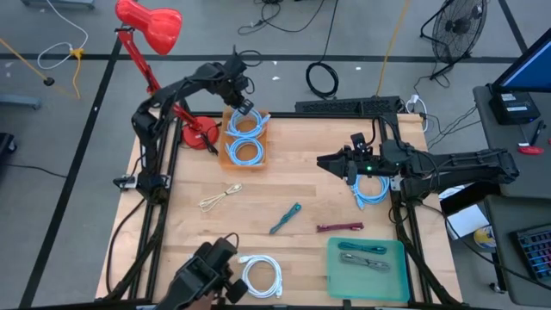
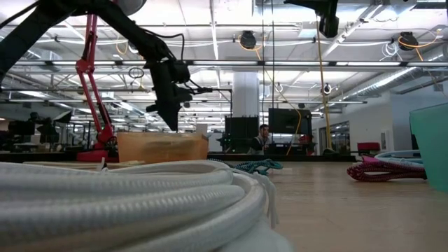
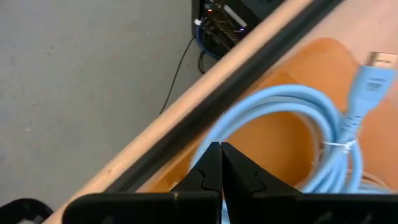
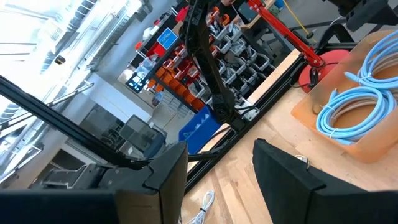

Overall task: Pick & Place USB Port
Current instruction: Put the left light blue wire cable into the the orange bin

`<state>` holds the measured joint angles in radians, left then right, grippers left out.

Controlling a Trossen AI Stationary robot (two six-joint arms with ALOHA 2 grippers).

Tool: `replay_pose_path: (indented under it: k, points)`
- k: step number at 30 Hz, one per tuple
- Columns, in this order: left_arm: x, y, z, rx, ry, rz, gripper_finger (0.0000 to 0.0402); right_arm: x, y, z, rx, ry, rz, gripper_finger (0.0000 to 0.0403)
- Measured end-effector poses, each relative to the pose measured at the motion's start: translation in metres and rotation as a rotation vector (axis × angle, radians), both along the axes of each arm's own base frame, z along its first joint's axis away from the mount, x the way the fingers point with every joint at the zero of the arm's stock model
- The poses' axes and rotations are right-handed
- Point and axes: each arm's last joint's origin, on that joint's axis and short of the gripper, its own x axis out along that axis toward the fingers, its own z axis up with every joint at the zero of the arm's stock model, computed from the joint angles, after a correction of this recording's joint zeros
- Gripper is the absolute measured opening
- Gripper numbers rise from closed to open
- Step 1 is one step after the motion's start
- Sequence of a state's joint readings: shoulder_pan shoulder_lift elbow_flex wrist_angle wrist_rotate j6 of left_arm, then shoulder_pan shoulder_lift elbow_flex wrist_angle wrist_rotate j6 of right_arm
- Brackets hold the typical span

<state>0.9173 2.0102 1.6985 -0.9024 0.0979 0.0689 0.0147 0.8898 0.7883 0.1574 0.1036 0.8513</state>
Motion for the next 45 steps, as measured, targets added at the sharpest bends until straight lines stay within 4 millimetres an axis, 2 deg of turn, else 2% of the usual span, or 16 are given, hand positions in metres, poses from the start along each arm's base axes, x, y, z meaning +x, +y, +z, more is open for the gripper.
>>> replay_pose_path:
  k: [6, 12, 26, 36, 45]
  points:
    - [-0.007, 0.005, -0.007, -0.020, 0.030, 0.023, 0.0000, 0.000, 0.000, 0.000, 0.000, 0.000, 0.000, 0.0171]
    - [-0.002, 0.004, -0.025, -0.070, 0.078, -0.011, 0.0000, 0.000, 0.000, 0.000, 0.000, 0.001, 0.000, 0.0171]
    - [0.005, 0.001, -0.028, -0.048, 0.095, -0.028, 0.0000, 0.000, 0.000, 0.000, 0.000, 0.002, 0.000, 0.0171]
    - [0.015, -0.005, -0.061, -0.119, 0.224, -0.080, 0.0000, 0.000, 0.000, 0.000, 0.000, 0.003, -0.001, 0.0171]
    - [0.016, -0.005, -0.062, -0.113, 0.231, -0.071, 0.0000, 0.000, 0.000, 0.000, 0.000, 0.004, -0.002, 0.0171]
